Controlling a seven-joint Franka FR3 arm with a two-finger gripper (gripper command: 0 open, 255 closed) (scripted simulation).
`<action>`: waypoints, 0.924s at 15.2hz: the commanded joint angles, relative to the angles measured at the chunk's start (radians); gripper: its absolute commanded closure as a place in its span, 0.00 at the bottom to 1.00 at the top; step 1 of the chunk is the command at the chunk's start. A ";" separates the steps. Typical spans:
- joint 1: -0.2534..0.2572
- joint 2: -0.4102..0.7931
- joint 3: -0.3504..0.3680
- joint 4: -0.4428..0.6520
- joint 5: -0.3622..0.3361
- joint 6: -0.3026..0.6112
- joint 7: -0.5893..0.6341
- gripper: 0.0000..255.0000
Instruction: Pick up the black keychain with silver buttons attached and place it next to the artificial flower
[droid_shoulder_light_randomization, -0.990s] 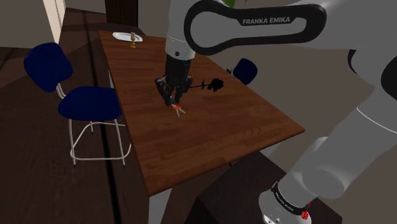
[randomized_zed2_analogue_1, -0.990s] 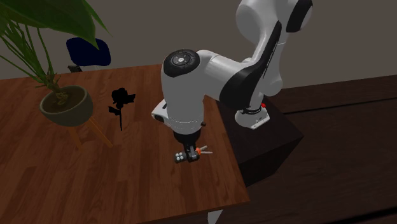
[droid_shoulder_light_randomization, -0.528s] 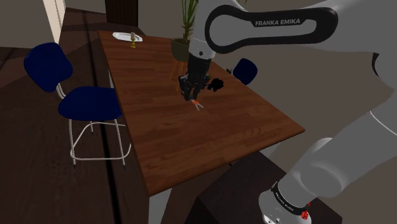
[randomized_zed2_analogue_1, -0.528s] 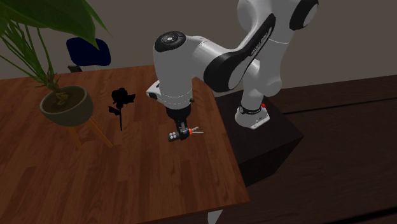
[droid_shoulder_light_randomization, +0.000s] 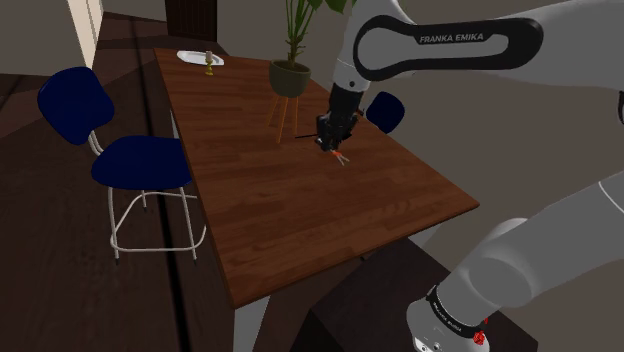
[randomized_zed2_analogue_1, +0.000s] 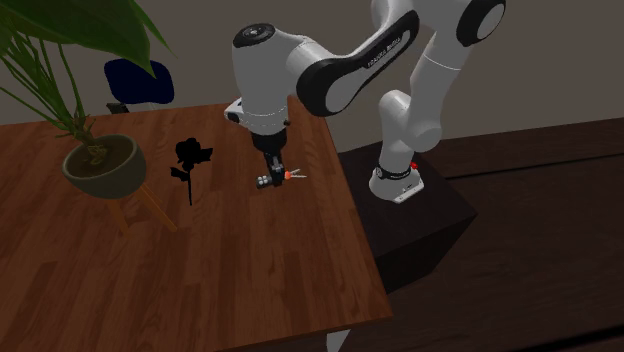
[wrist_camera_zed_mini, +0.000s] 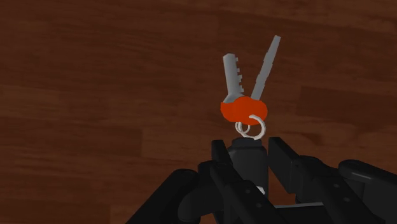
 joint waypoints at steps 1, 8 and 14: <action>-0.020 -0.016 -0.035 -0.018 -0.006 0.000 -0.054 1.00; -0.068 -0.029 -0.113 -0.074 -0.028 0.040 -0.172 1.00; -0.067 -0.010 -0.111 -0.138 -0.028 0.123 -0.171 1.00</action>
